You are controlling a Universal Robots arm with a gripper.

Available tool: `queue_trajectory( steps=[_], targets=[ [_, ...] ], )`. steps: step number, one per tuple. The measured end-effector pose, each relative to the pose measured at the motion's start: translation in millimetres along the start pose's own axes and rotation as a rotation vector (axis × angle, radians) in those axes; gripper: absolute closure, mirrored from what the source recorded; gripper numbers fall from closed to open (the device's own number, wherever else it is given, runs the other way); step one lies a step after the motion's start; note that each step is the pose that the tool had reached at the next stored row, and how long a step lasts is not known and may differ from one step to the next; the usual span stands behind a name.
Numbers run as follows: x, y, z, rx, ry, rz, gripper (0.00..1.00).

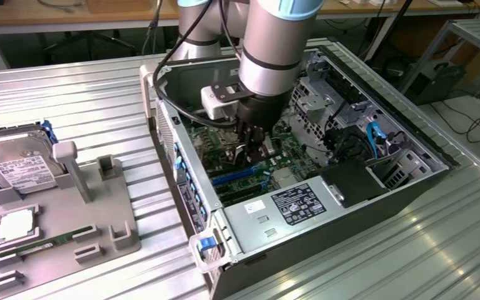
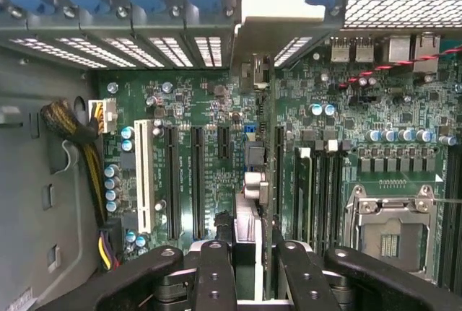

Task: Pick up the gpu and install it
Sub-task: 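Insert the gpu into the slot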

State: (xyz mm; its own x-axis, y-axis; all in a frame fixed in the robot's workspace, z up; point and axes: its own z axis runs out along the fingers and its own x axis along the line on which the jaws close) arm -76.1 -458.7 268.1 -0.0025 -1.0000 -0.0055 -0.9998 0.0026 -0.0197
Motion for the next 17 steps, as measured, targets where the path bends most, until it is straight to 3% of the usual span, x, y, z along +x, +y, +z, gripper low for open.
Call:
queue_trajectory(
  steps=[8, 17],
  targets=[
    [0.1, 4.5, 7.3, 0.0000, -0.0001, 0.000, 0.72],
    [0.0, 5.5, 8.3, 0.0001, -0.0011, 0.000, 0.72]
  ],
)
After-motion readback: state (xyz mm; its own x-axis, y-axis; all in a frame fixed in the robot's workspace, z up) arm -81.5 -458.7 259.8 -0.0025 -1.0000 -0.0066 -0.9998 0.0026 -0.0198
